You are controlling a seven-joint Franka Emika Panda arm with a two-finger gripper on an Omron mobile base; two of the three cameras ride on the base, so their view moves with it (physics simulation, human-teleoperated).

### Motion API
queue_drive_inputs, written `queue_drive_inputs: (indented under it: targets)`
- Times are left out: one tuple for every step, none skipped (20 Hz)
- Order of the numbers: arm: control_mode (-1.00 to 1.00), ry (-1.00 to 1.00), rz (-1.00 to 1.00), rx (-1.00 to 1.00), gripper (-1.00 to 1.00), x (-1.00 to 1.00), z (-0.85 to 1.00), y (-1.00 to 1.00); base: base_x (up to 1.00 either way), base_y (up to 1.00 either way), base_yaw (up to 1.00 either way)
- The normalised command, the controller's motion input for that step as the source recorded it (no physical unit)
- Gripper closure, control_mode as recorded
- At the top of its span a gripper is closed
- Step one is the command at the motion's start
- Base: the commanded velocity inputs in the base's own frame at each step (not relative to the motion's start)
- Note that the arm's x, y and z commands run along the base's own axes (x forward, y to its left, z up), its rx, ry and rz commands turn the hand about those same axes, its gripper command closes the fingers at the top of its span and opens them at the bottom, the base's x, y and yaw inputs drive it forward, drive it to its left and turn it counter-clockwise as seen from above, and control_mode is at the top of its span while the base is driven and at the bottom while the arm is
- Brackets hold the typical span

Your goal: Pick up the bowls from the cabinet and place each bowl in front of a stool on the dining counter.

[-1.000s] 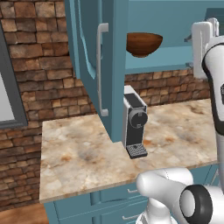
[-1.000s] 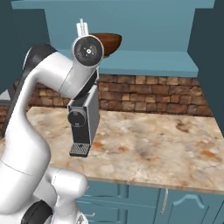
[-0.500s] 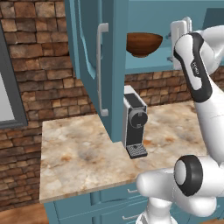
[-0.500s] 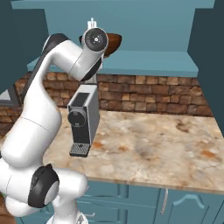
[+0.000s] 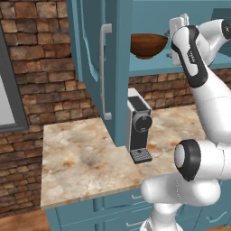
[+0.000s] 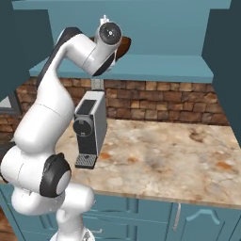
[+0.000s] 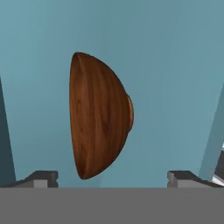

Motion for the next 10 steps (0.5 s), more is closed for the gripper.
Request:
queue_drive_inputs:
  targets:
    - [-1.00, 0.00, 0.00, 0.00, -1.00, 0.50, 0.00, 0.12, 0.00, 0.00, 0.00]
    - [-1.00, 0.00, 0.00, 0.00, -1.00, 0.54, -0.01, 0.15, 0.00, 0.00, 0.00]
    - [-1.00, 0.00, 0.00, 0.00, -1.00, 0.53, -0.02, 0.15, 0.00, 0.00, 0.00]
    - [-1.00, 0.00, 0.00, 0.00, -1.00, 0.38, 0.00, 0.03, 0.00, 0.00, 0.00]
    - [-1.00, 0.00, 0.00, 0.00, -1.00, 0.39, -0.05, 0.00, 0.00, 0.00, 0.00]
    - [-1.00, 0.00, 0.00, 0.00, -1.00, 0.44, -0.06, 0.06, 0.00, 0.00, 0.00]
    - [-1.00, 0.01, 0.00, 0.00, -1.00, 0.46, -0.06, 0.13, 0.00, 0.00, 0.00]
    - [-1.00, 0.02, 0.01, 0.00, -1.00, 0.34, -0.06, 0.07, 0.00, 0.00, 0.00]
    - [-1.00, 0.04, 0.02, 0.00, -1.00, 0.25, -0.07, 0.04, 0.00, 0.00, 0.00]
    - [-1.00, 0.04, 0.02, 0.00, -1.00, 0.28, -0.11, 0.06, 0.00, 0.00, 0.00]
